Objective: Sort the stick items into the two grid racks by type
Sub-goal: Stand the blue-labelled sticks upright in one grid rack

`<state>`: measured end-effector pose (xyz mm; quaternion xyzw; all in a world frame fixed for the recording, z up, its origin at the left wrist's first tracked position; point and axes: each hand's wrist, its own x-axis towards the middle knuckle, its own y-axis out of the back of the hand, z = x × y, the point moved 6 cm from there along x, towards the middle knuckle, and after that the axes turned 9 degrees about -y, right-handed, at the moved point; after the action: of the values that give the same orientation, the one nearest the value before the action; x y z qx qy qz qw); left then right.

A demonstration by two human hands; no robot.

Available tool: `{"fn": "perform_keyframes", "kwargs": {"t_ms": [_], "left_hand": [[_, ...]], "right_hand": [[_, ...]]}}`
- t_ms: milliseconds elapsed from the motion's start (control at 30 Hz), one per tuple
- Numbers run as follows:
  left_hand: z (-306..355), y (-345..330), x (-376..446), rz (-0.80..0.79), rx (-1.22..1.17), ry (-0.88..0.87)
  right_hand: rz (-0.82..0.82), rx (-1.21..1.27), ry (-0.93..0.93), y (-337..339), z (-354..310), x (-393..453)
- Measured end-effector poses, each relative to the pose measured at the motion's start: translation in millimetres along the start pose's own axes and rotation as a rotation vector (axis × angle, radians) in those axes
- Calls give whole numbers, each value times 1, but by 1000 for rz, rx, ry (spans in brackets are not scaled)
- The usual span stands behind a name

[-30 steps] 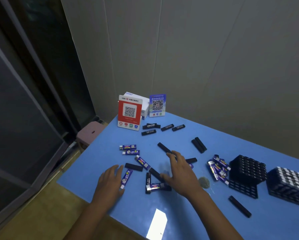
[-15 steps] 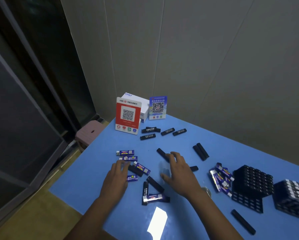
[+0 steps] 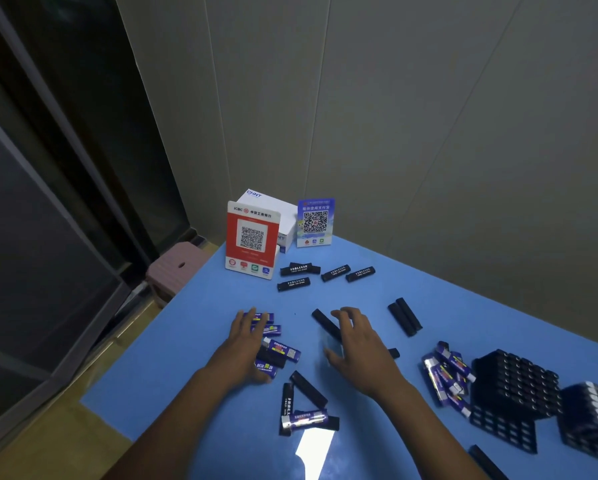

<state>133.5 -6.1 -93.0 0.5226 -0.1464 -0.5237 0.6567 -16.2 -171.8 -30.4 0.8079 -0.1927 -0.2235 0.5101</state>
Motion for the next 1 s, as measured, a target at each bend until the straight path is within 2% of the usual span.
{"fn": "perform_keyframes", "kwargs": {"t_ms": [333,533,833,1000], "left_hand": [[13,5,15,-63,26,-265],[11,16,27,37,316,-381],[14,21,44,-22,400,-342],[10,18,45,-34,325,-265]], "right_hand": [[21,-11,-114,1,-8,7],[46,-21,-174,1,-8,4],[83,-58,-252,0,-3,-3],[129,-141,-264,3,2,-6]]}}
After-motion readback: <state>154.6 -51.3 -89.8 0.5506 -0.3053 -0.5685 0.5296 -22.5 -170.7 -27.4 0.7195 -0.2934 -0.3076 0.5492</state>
